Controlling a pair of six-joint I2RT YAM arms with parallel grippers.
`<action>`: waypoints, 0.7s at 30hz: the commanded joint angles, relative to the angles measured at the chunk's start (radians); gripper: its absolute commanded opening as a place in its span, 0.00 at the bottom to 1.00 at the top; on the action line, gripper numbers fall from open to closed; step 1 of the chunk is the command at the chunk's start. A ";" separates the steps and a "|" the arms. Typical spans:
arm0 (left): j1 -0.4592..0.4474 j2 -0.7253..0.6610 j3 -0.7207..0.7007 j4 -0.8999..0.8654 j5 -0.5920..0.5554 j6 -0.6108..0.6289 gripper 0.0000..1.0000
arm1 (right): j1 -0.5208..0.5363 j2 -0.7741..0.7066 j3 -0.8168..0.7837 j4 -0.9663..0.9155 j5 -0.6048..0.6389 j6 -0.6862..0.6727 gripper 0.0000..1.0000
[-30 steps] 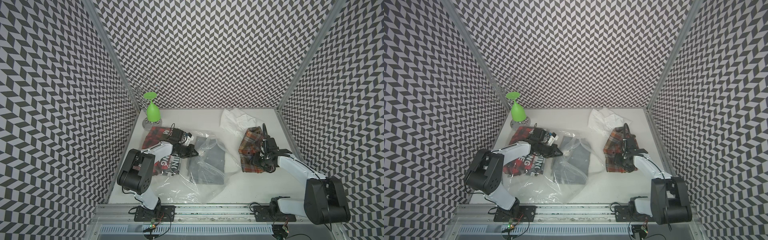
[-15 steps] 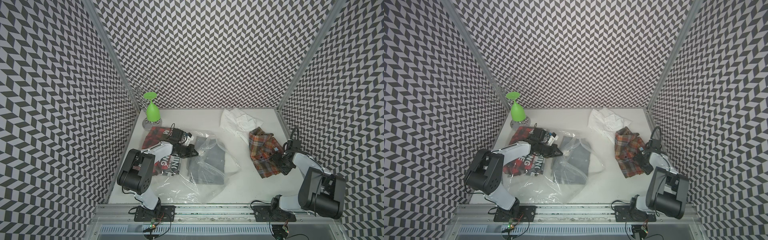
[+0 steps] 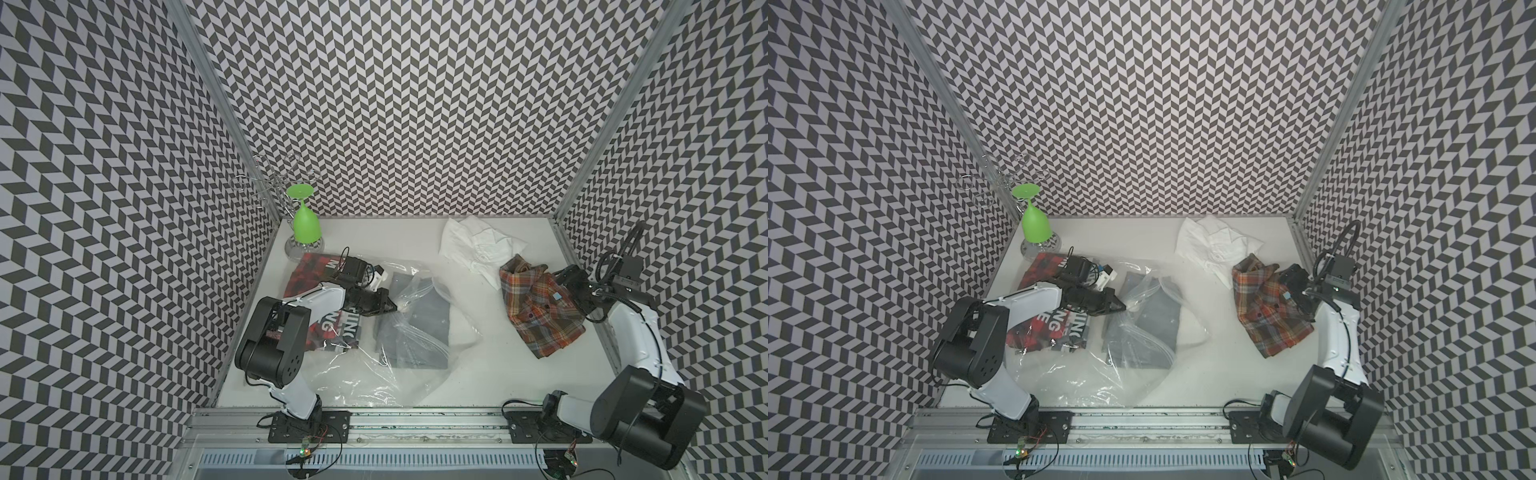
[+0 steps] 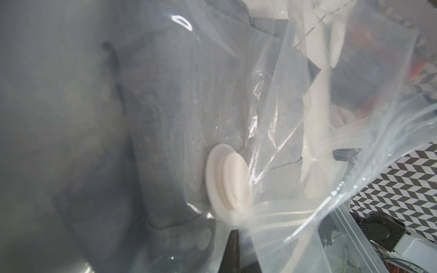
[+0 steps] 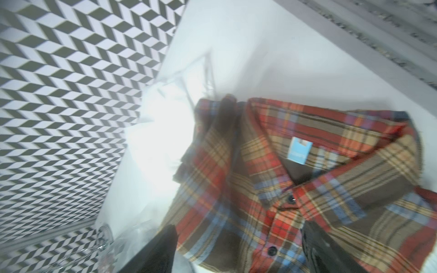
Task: Take the shirt out of the vacuum bag
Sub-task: Adjust the shirt at the center of the board.
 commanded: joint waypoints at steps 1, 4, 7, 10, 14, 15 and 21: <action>0.005 0.025 0.020 -0.004 0.008 0.004 0.00 | 0.012 0.051 -0.021 0.093 -0.135 0.024 0.87; 0.005 0.033 0.029 -0.007 0.007 0.005 0.00 | 0.027 0.089 -0.025 0.159 -0.131 0.057 0.88; 0.004 0.037 0.032 -0.010 0.008 0.005 0.00 | 0.055 0.159 -0.013 0.200 -0.135 0.082 0.88; 0.004 0.035 0.031 -0.013 0.004 0.007 0.00 | 0.125 0.232 0.031 0.203 -0.108 0.087 0.87; 0.004 0.031 0.032 -0.020 -0.004 0.012 0.00 | 0.205 0.300 0.081 0.192 -0.064 0.104 0.86; 0.004 0.027 0.030 -0.021 -0.007 0.012 0.00 | 0.220 0.325 0.093 0.165 -0.044 0.091 0.86; 0.005 0.017 0.025 -0.031 -0.022 0.024 0.00 | 0.255 0.379 0.126 0.079 0.076 0.025 0.71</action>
